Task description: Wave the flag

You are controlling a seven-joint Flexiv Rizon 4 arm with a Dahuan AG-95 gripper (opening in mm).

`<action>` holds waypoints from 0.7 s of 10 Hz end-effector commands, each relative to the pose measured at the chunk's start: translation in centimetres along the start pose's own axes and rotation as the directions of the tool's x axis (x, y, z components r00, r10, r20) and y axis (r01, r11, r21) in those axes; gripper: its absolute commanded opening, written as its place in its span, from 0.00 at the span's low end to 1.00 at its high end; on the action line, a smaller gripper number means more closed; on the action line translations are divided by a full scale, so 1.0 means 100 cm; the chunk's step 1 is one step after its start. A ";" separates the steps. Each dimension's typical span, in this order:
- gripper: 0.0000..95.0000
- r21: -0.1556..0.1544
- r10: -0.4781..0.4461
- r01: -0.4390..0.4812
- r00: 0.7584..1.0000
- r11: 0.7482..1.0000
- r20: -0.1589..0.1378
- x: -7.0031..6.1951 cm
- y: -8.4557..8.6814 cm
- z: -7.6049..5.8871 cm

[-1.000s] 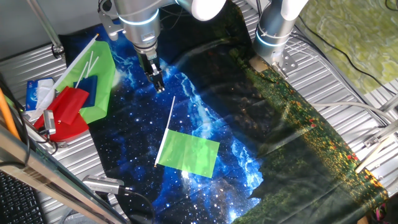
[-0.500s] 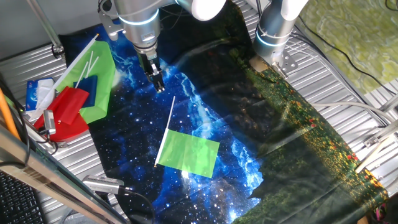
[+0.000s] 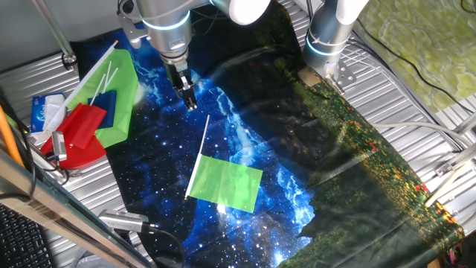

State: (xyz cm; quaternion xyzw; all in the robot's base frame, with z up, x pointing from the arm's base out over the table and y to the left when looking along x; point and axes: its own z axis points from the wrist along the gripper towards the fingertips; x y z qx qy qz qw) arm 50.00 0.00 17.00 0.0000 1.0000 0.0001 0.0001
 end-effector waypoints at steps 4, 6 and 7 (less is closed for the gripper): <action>0.00 -0.053 -0.264 0.264 0.964 0.963 0.008 0.000 0.000 0.000; 0.00 -0.053 -0.266 0.265 0.964 0.963 0.004 0.000 0.000 0.000; 0.00 -0.054 -0.271 0.270 0.963 0.961 0.002 0.000 0.000 0.000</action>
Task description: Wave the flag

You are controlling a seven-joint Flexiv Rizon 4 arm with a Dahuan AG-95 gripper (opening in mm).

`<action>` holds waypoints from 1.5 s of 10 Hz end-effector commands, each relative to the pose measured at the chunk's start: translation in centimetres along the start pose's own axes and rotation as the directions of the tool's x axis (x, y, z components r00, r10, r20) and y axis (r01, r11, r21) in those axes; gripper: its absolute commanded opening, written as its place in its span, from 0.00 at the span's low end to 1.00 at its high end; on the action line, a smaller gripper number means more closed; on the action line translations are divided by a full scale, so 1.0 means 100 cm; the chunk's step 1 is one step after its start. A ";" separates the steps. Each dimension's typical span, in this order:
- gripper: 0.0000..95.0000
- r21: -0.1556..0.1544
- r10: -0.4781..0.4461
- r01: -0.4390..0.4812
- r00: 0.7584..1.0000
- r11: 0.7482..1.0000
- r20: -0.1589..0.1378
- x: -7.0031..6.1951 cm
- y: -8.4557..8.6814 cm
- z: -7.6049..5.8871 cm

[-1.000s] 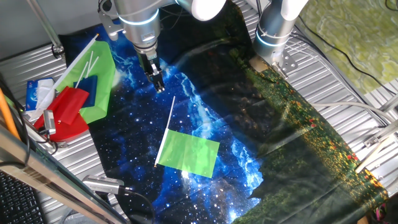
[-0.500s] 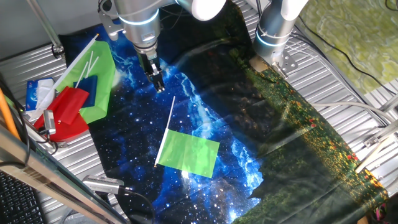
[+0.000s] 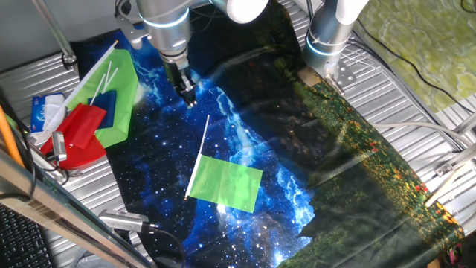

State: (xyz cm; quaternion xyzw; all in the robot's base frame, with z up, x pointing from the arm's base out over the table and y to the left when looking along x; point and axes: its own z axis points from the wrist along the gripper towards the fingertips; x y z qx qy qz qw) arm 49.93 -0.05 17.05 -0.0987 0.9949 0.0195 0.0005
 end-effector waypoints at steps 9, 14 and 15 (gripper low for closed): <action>0.00 -0.008 -0.127 0.127 0.992 0.992 -0.011 -0.005 0.012 0.004; 0.00 0.006 -0.301 0.301 0.954 0.954 -0.008 -0.016 0.024 0.021; 0.00 0.001 -0.373 0.373 0.927 0.928 -0.020 -0.018 0.027 0.028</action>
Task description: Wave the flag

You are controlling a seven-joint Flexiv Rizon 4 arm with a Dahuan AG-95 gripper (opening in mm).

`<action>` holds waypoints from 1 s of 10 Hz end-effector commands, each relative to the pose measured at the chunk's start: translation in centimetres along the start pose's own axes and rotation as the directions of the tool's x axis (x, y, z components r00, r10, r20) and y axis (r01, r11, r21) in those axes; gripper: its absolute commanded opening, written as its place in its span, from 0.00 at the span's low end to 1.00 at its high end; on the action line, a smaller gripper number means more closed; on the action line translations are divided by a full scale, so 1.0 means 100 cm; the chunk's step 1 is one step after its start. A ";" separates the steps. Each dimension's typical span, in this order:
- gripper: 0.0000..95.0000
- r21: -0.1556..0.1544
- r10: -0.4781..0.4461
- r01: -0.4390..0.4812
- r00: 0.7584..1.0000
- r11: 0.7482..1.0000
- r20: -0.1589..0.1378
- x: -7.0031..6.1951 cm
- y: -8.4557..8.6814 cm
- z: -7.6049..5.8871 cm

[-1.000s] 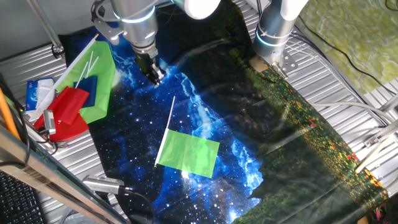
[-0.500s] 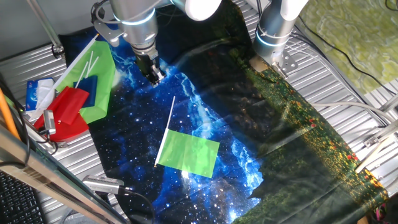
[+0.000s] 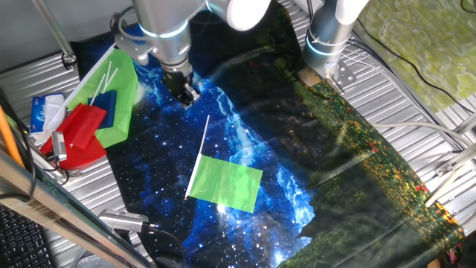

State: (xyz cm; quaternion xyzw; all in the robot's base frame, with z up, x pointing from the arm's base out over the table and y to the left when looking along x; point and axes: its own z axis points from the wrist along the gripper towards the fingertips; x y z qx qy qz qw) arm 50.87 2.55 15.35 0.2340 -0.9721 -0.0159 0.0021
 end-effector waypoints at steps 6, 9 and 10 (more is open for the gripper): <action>0.00 0.012 -0.290 0.290 0.957 0.957 -0.018 -0.008 0.005 0.018; 0.00 0.012 -0.266 0.267 0.964 0.964 -0.026 -0.007 0.004 0.019; 0.00 0.012 -0.254 0.254 0.967 0.967 -0.028 -0.007 0.004 0.019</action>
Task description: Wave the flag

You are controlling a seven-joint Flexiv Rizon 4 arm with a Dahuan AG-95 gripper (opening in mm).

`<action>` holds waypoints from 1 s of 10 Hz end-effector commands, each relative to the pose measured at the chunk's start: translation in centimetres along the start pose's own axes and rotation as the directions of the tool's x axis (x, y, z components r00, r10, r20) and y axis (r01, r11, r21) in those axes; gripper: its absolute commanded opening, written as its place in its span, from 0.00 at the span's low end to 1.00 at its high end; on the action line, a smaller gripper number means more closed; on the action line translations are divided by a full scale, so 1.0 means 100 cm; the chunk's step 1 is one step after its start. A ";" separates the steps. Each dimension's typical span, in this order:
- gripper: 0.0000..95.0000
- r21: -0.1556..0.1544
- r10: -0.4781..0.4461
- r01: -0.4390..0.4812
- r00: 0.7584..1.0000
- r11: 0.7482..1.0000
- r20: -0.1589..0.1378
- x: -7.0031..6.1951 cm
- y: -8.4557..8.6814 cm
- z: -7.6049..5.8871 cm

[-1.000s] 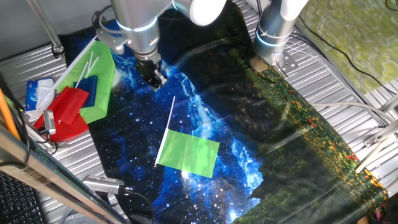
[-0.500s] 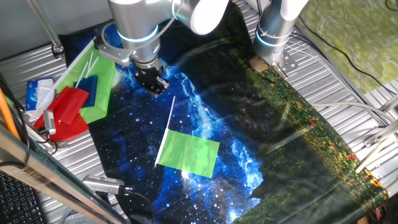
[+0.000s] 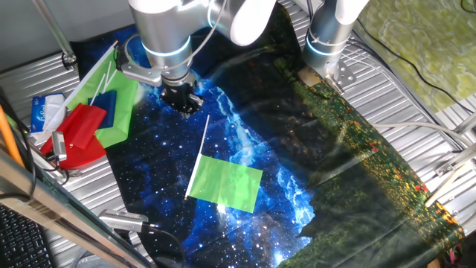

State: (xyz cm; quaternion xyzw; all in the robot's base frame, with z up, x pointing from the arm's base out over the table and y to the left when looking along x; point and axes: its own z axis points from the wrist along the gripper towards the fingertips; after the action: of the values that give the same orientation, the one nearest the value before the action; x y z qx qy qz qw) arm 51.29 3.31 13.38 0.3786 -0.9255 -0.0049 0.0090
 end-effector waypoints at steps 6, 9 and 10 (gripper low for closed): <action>0.00 -0.029 -0.067 0.067 0.997 0.997 -0.024 0.000 0.000 -0.001; 0.00 -0.009 -0.102 0.101 0.994 0.995 -0.038 0.000 0.000 -0.001; 0.00 -0.003 -0.106 0.106 0.993 0.994 -0.044 0.000 0.000 -0.001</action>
State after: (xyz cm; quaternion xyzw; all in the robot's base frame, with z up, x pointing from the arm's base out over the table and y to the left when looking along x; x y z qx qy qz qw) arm 51.39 3.41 13.43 0.4244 -0.9049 -0.0125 0.0298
